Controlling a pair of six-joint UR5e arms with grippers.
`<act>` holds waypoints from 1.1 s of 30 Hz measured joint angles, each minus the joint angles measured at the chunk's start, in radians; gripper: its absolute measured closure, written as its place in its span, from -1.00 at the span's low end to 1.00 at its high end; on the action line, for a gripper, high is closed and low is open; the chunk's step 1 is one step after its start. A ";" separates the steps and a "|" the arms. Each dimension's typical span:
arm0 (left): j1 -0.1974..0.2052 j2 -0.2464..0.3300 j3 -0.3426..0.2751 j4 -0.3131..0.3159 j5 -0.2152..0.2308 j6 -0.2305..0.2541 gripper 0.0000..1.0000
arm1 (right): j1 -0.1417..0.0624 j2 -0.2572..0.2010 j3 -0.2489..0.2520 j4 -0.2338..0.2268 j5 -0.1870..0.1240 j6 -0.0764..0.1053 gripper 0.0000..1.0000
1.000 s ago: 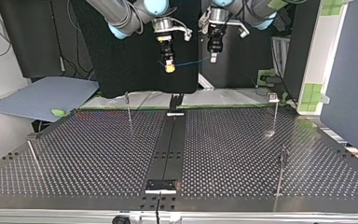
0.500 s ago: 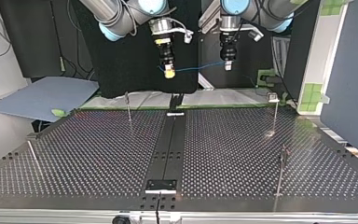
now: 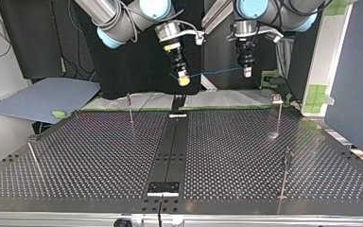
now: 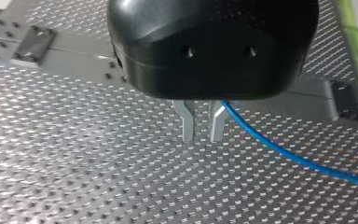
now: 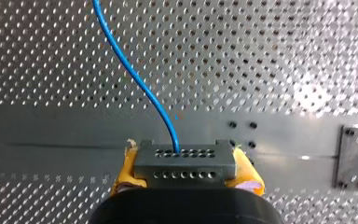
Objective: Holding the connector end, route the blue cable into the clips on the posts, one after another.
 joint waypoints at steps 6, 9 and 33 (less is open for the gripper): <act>0.018 0.062 0.051 -0.055 -0.001 -0.012 0.62 | 0.001 0.000 -0.027 0.014 -0.016 0.002 1.00; 0.026 0.093 0.081 -0.086 0.000 -0.034 0.62 | 0.001 -0.001 -0.041 0.023 -0.020 0.003 1.00; 0.079 0.217 0.223 -0.286 0.017 -0.058 0.62 | 0.014 -0.002 -0.244 0.158 -0.042 -0.001 1.00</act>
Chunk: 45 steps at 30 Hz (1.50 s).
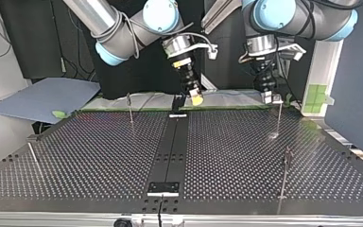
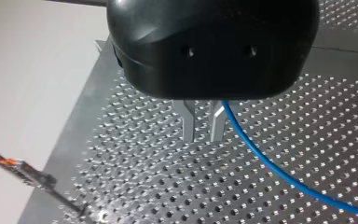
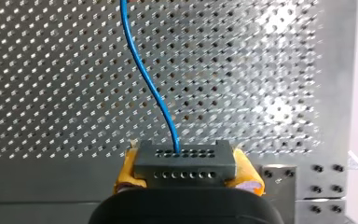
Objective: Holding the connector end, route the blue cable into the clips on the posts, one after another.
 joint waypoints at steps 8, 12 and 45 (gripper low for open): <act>0.013 0.032 0.050 -0.062 -0.011 0.000 0.62 | 0.017 -0.014 -0.079 0.038 -0.018 0.007 1.00; 0.020 0.053 0.062 -0.084 -0.014 -0.001 0.62 | 0.019 -0.037 -0.102 0.042 -0.032 0.012 1.00; 0.098 0.092 0.206 -0.199 -0.037 -0.001 0.62 | 0.013 -0.050 -0.226 0.116 -0.148 0.141 1.00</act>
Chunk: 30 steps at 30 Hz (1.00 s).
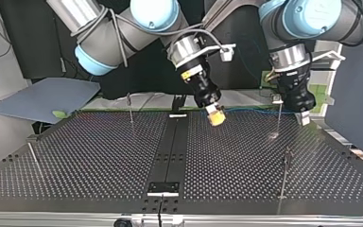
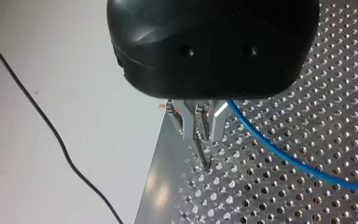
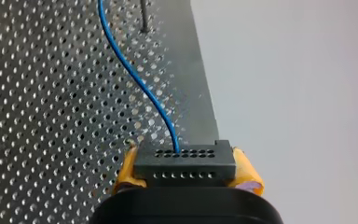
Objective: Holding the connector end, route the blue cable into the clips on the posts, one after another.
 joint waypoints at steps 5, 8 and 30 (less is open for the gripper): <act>0.015 -0.002 0.012 -0.003 0.007 -0.001 0.62 | -0.001 0.001 -0.037 0.037 -0.011 0.036 1.00; 0.024 -0.009 0.031 -0.016 0.016 -0.001 0.62 | -0.001 0.003 -0.056 0.059 -0.026 0.058 1.00; 0.111 -0.033 0.137 -0.064 0.123 0.001 0.62 | -0.007 0.066 -0.158 0.150 -0.003 0.078 1.00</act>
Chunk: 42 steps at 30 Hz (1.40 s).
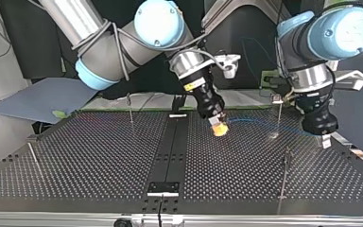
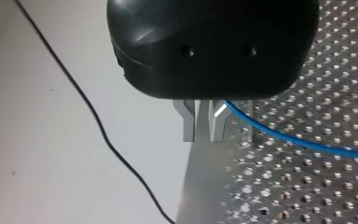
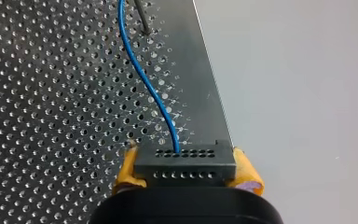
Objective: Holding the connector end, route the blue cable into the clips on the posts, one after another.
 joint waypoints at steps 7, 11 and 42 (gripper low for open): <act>0.024 -0.011 0.034 -0.023 0.037 -0.001 0.62 | -0.002 0.033 -0.053 0.024 0.001 0.003 1.00; 0.033 -0.029 0.049 -0.046 0.066 -0.002 0.62 | -0.004 0.036 -0.068 0.028 0.000 0.010 1.00; 0.089 -0.116 0.096 -0.105 0.215 -0.019 0.62 | -0.033 0.111 -0.152 0.053 -0.012 0.018 1.00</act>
